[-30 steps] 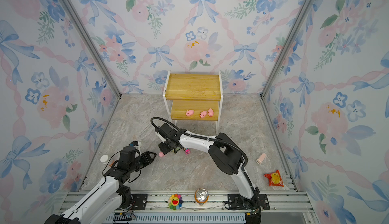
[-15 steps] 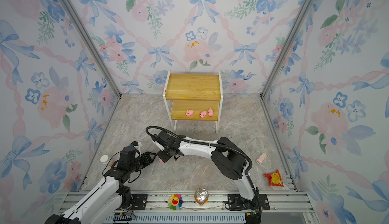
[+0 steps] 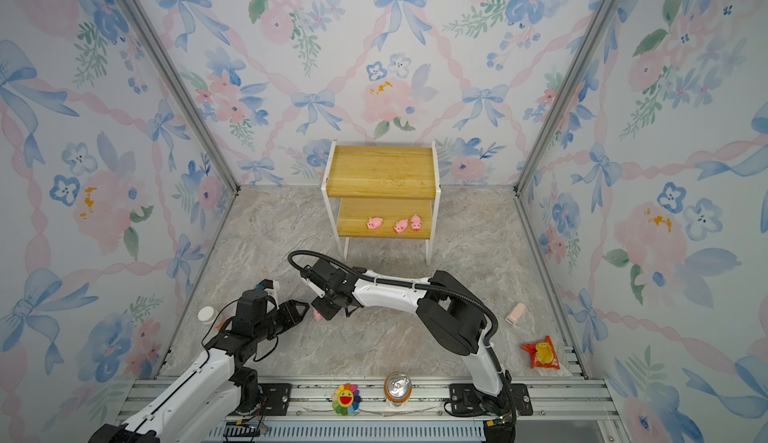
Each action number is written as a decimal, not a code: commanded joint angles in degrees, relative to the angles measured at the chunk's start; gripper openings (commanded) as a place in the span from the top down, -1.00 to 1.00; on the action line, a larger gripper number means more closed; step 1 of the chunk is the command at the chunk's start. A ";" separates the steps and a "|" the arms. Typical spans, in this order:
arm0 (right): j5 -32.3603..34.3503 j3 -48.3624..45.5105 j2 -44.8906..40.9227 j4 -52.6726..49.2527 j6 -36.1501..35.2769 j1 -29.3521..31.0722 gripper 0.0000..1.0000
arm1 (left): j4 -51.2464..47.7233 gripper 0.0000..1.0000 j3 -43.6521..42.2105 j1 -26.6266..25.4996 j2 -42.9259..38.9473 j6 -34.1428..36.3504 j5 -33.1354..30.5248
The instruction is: Place and organize the plastic toys onto the shelf
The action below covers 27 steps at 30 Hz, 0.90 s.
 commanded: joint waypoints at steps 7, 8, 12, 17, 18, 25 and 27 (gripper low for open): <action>1.17 -0.21 2.00 -0.47 0.47 1.20 0.00 | 1.02 0.02 -1.14 0.58 -0.21 0.80 0.73; 1.17 -0.22 1.95 -0.23 0.57 1.30 0.00 | 1.02 0.02 -1.17 0.57 -0.22 0.85 0.75; 1.28 -0.22 2.39 0.34 1.24 1.72 0.00 | 1.02 0.03 -1.21 0.60 -0.40 0.71 0.75; 2.37 -0.39 3.23 -0.43 1.71 1.77 0.01 | 1.05 0.04 -1.28 0.57 -0.38 0.84 0.73; 2.87 -0.52 3.18 -0.79 1.79 1.73 0.01 | 1.07 0.04 -1.21 0.59 -0.43 0.85 0.73; 5.09 -3.02 2.24 -2.45 2.41 1.39 0.02 | 1.01 0.04 -1.23 0.62 -0.35 0.79 0.73; 5.53 -4.12 1.55 -2.64 2.56 1.40 0.02 | 1.02 0.04 -1.28 0.61 -0.33 0.80 0.79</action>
